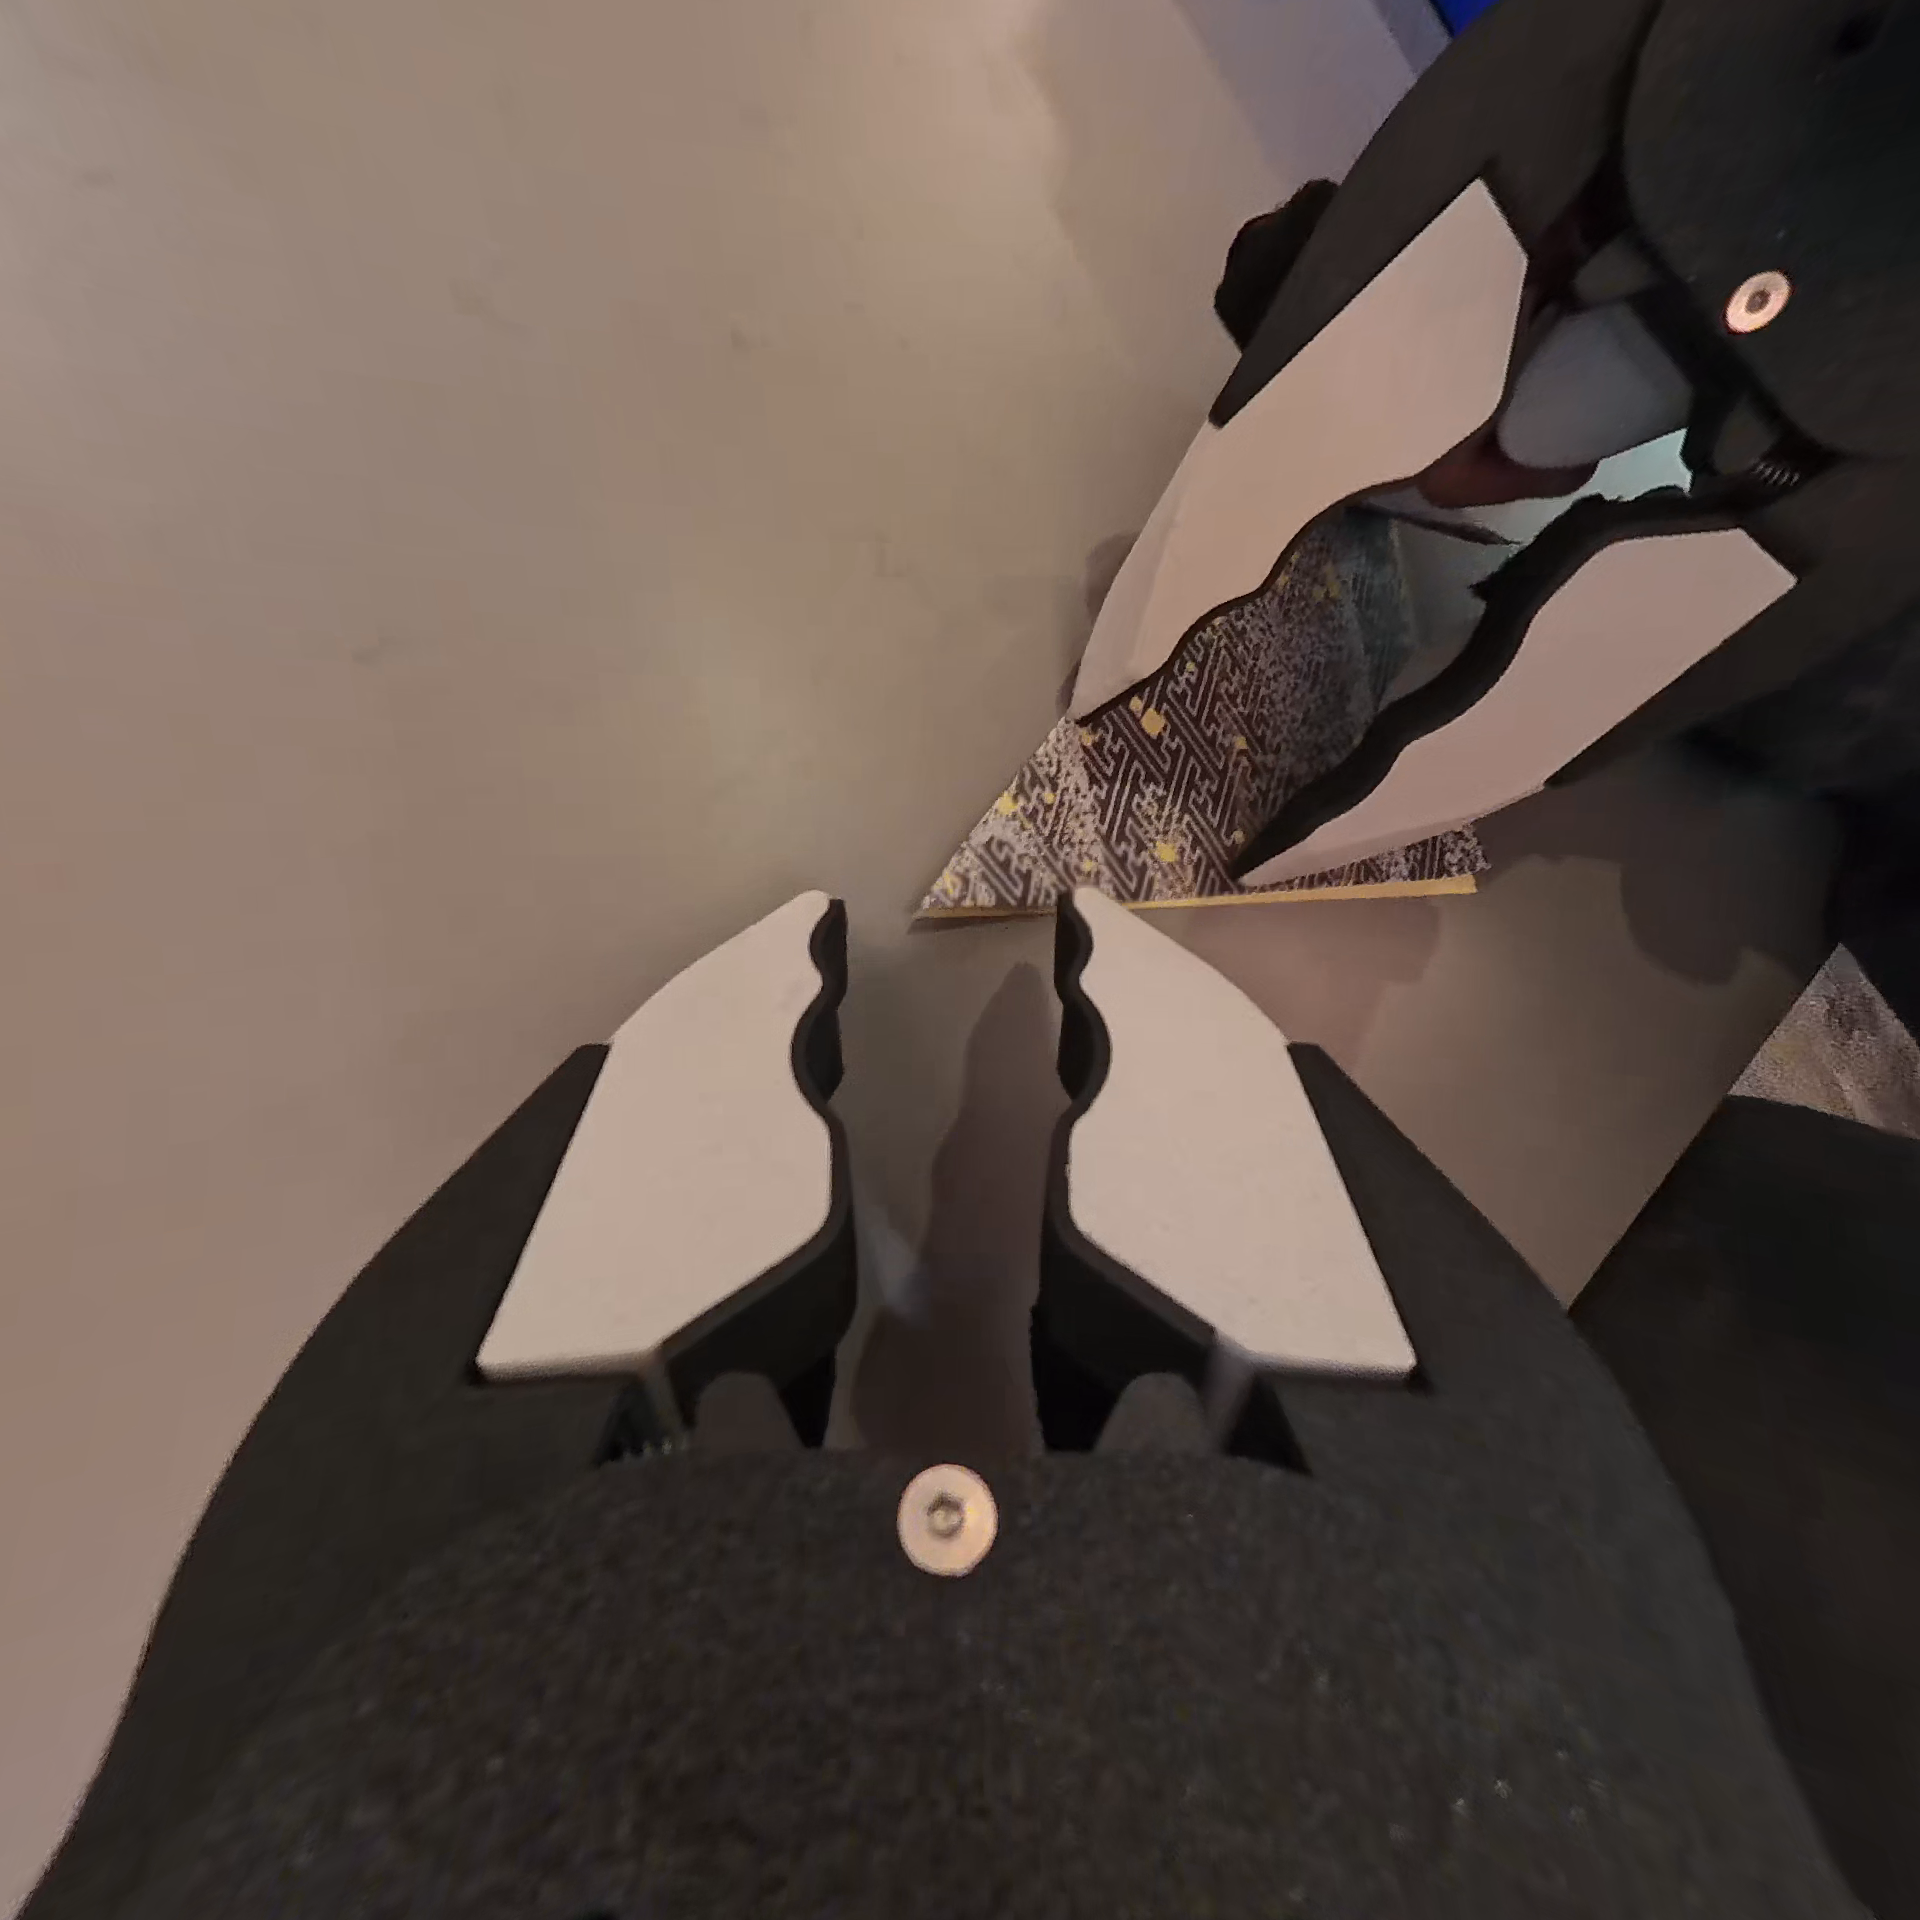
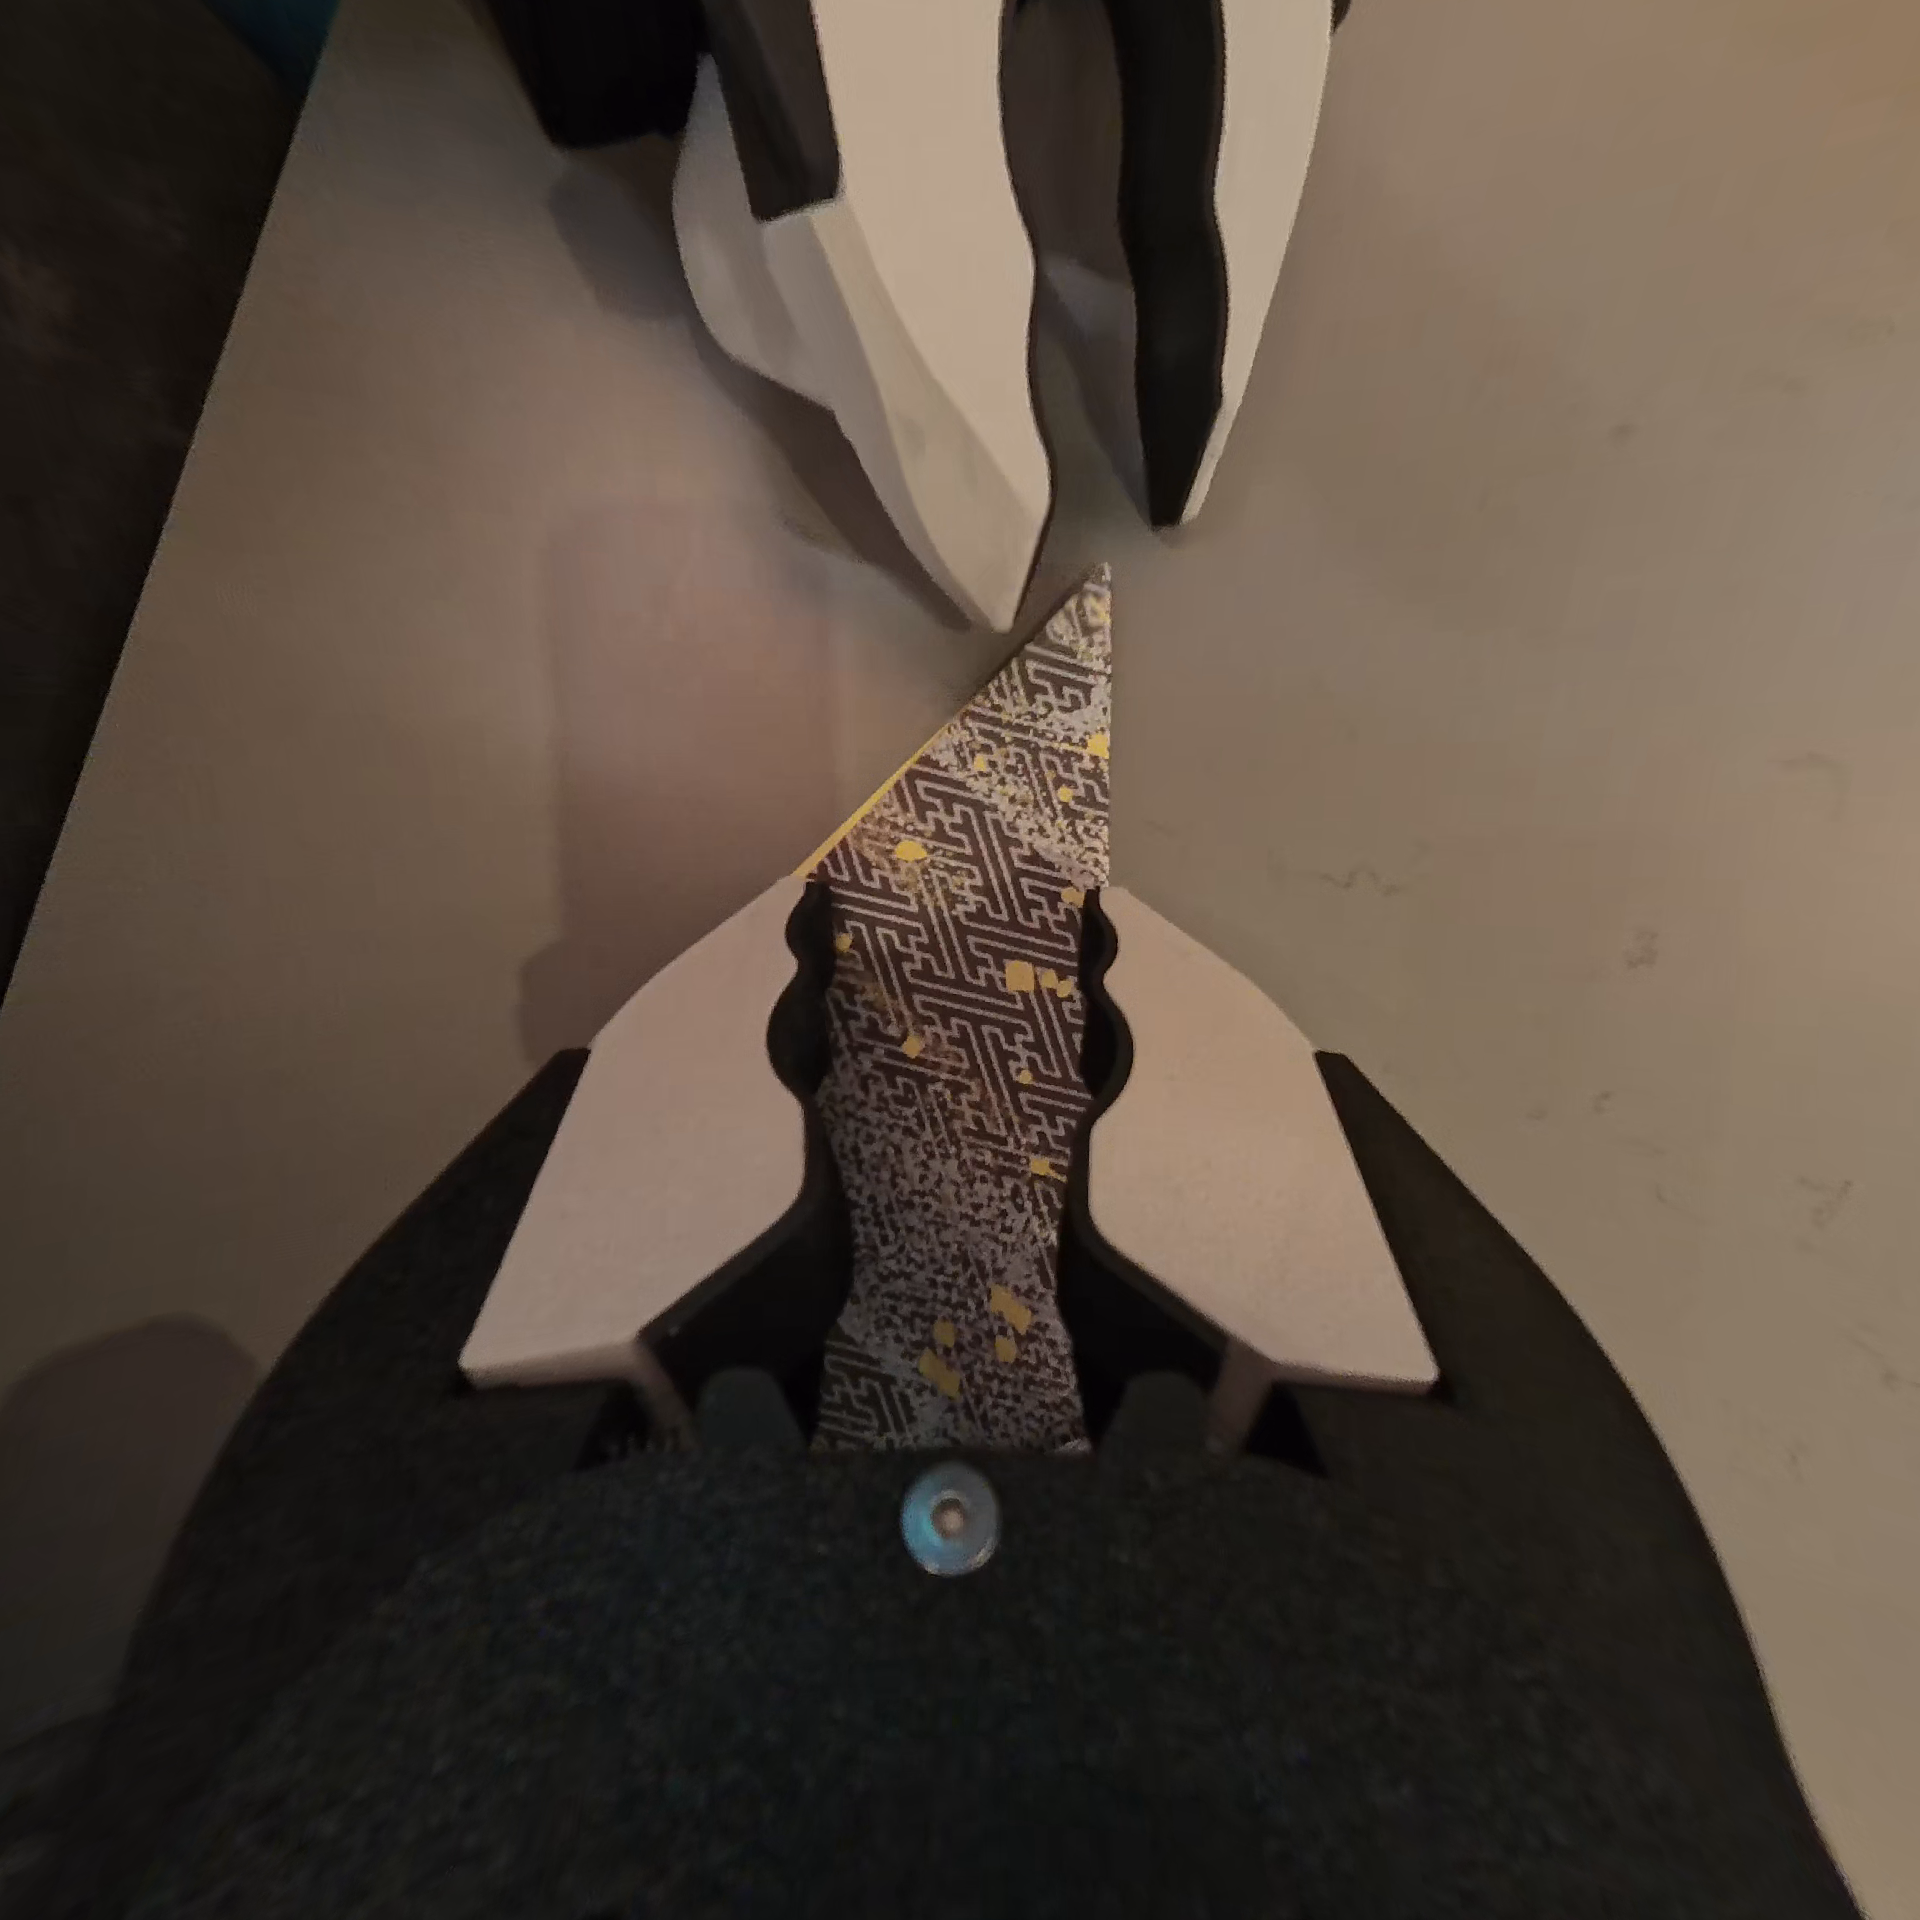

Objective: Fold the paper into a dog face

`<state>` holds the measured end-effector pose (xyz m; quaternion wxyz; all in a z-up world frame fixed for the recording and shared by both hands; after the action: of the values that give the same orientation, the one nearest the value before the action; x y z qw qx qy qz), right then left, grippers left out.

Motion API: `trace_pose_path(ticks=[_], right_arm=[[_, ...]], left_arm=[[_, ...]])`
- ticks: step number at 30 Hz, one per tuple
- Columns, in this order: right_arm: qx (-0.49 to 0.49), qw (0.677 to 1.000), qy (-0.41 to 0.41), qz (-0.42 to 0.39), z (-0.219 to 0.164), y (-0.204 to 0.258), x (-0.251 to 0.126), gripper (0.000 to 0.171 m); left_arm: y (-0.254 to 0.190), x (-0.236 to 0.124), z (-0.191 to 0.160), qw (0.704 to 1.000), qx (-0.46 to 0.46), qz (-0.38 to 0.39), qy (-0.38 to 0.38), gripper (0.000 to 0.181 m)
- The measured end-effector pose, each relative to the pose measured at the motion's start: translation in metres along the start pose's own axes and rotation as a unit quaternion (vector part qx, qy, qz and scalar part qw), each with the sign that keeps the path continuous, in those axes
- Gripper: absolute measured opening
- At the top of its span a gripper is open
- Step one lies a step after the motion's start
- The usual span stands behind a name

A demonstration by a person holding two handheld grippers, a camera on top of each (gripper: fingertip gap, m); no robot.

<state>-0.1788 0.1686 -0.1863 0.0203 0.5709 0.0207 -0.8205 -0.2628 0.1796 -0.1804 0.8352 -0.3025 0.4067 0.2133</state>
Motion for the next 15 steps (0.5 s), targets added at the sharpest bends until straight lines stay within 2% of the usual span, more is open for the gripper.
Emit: trace_pose_path(ticks=[10, 12, 15], right_arm=[[0.002, 1.000, -0.002, 0.000, -0.0001, 0.0004, -0.0001, 0.045], [0.001, 1.000, -0.002, 0.000, -0.0001, 0.0004, -0.0001, 0.045], [0.001, 1.000, -0.002, 0.000, -0.0002, 0.0004, -0.0002, 0.045]], left_arm=[[-0.0069, 0.0106, 0.0065, 1.000, 0.000, 0.017, 0.017, 0.013], [-0.0041, 0.0094, 0.0072, 1.000, -0.006, 0.022, 0.012, 0.000], [-0.0048, 0.0080, 0.0086, 1.000, -0.013, 0.008, 0.011, 0.000]])
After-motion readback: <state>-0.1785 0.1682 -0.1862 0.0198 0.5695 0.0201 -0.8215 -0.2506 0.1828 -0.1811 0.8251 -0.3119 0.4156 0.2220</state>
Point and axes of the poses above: each gripper's, where its closed fingertips meet, x out along the fingers, z out of its top, y = z × x across the jaws, the point moved 3 cm from there along -x, back along the fingers, and after that the axes turned 13 degrees about y, right-handed, at the moved point
